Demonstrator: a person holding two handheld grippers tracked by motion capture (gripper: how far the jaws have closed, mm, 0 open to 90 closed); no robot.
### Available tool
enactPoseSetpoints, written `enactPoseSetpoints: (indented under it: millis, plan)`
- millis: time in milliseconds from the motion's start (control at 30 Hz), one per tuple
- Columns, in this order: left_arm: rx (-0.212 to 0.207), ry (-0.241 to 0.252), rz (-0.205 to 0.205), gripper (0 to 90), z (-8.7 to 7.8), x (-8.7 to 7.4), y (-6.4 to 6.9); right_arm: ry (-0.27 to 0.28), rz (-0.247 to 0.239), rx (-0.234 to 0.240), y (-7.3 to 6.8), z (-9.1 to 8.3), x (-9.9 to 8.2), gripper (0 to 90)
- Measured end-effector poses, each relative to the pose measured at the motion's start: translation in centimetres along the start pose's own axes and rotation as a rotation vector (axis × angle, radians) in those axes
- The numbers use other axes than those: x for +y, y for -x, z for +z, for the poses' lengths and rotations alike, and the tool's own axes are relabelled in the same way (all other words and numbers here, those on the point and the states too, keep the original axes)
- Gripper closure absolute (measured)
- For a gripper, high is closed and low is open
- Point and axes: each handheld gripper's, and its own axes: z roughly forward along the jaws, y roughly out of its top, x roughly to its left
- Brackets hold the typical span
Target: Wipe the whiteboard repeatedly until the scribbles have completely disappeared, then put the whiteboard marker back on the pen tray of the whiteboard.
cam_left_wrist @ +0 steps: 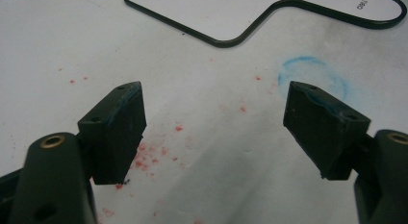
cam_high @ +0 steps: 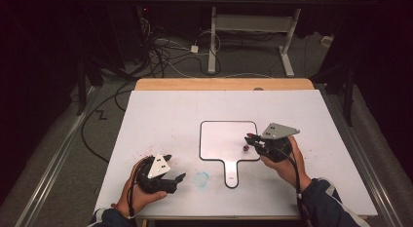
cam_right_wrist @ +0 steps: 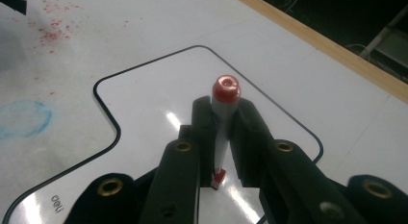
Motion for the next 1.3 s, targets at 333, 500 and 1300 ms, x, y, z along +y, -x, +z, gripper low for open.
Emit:
enactPoseSetpoints:
  millis: [333,500,1300]
  plan:
    - [0.008,0.002,0.002,22.1,0.0,0.1,0.0,-0.001,0.022,0.008,0.1,-1.6,-0.6,81.6]
    - [0.005,0.001,-0.007,22.1,0.3,0.0,-0.4,0.026,0.060,-0.003,0.9,-2.8,-0.6,81.6]
    - [-0.017,-0.004,0.001,22.1,0.8,0.3,-0.3,-0.121,0.253,0.023,4.4,-3.8,-1.7,81.4]
